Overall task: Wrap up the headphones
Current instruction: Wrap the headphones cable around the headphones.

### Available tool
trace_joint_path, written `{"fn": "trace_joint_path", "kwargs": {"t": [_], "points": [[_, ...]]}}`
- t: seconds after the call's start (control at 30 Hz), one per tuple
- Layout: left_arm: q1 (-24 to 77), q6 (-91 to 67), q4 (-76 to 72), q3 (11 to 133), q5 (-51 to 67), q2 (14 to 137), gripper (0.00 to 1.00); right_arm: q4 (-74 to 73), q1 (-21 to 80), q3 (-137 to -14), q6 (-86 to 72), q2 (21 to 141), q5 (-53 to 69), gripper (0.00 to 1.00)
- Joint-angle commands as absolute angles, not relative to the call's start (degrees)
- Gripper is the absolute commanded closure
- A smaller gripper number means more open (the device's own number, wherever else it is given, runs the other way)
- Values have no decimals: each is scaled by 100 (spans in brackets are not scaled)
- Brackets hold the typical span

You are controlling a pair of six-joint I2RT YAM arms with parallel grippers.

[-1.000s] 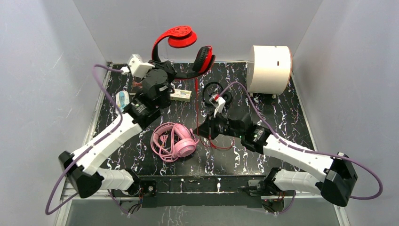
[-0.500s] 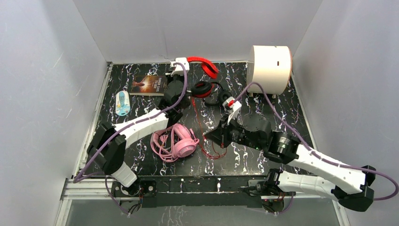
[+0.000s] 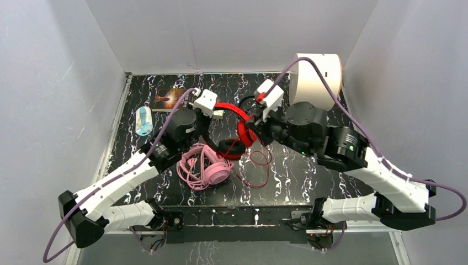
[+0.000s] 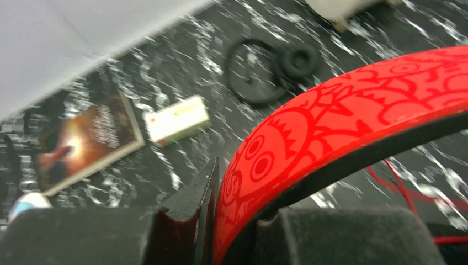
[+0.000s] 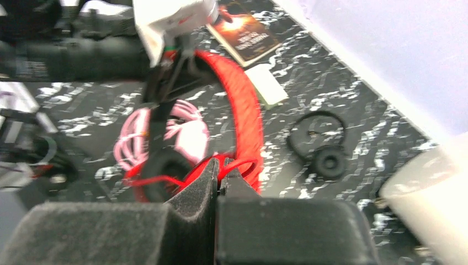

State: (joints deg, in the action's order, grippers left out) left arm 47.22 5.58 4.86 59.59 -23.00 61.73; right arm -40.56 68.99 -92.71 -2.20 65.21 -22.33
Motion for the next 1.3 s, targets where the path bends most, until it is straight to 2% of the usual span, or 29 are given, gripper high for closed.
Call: {"fn": "trace_joint_path", "kwargs": {"t": [0.0,0.17,0.4,0.5,0.57,0.63,0.8,0.97,1.2,1.27], "points": [[4755,-428,2567,6456,-457,6056,100,-3802,6521,-9772,1265,6839,-2918,100],[4755,-861,2903,6550,495,5633,100,-3733,4748,-9848,1627,6926,-749,100],[4754,-2350,2709,6649,1273,4999,100,-3065,3043,-8662,1714,6912,3809,100],[4757,-3361,2622,6791,1420,5027,100,-2058,2390,-8008,1080,7007,5877,100],[4755,-3960,2585,6908,1421,5054,100,-734,2085,-7358,120,6945,6758,98],[4753,-4728,2418,6916,1179,5014,100,861,1998,-6518,-1220,6857,6816,96],[4759,-6013,2052,7243,699,5277,100,3129,2090,-5426,-3064,7008,6038,98],[4746,-6101,2588,8514,-277,5974,100,4128,2455,-5085,-3590,7435,4889,96],[4746,-6307,2411,9152,-614,6371,100,5635,2482,-4958,-4273,8116,5200,81],[4751,-6312,2468,9255,-552,6443,100,5585,2418,-5031,-4476,8181,5341,68]]}}
